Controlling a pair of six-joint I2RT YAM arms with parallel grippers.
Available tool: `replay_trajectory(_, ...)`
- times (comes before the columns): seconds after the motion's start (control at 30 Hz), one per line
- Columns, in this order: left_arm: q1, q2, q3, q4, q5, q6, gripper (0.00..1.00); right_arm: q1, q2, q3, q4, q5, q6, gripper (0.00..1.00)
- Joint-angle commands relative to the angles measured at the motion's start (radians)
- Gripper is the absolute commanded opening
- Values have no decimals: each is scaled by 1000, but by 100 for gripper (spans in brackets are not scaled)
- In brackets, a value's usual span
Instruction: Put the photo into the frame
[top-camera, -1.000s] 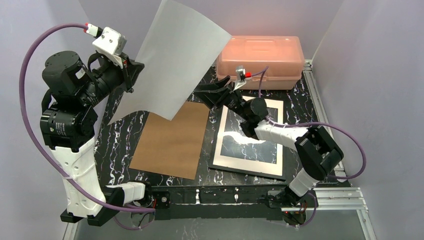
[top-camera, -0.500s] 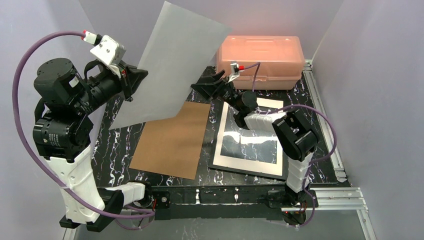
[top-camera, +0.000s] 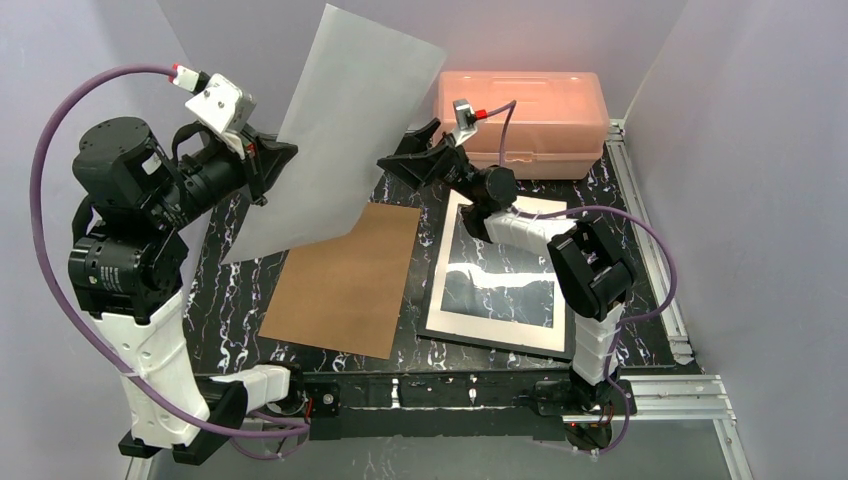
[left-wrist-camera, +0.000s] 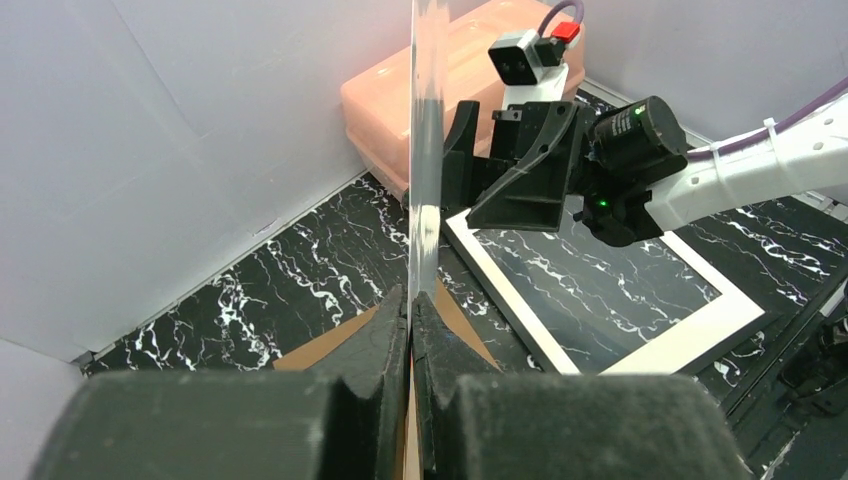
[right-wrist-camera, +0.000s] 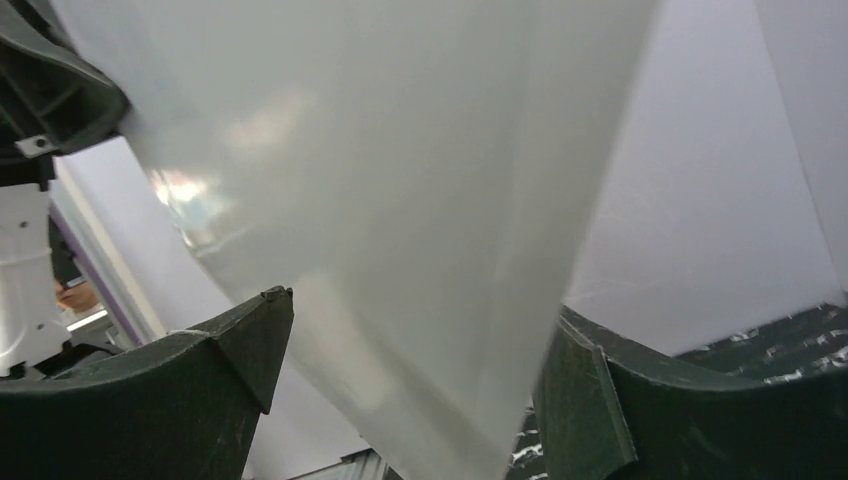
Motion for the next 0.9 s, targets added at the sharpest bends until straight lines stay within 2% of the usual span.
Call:
replay_trajectory(0.0, -1, -11, -2, 22, 15, -3, 0, -4, 0, 76, 287, -51, 58, 91)
replay_trajectory(0.13, -1, -18, -4, 32, -14, 3, 0, -5, -17, 53, 288, -49, 96, 88)
replay_trajectory(0.27, -1, -43, -50, 97, -94, -8, 0, -6, -76, -42, 288, -44, 91, 79)
replay_trajectory(0.4, -1, -50, -77, 133, -156, -47, 0, -6, -147, -154, 288, -7, 59, 66)
replay_trajectory(0.57, -1, -54, -114, 143, -159, -70, 0, -5, -192, -172, 288, 14, 55, 48)
replay_trajectory(0.8, -1, -69, -176, 165, -192, -29, 0, -6, -244, -184, 288, 1, 96, 41)
replay_trajectory(0.87, -1, -75, -195, 174, -203, -21, 0, -6, -267, -210, 287, 1, 88, 34)
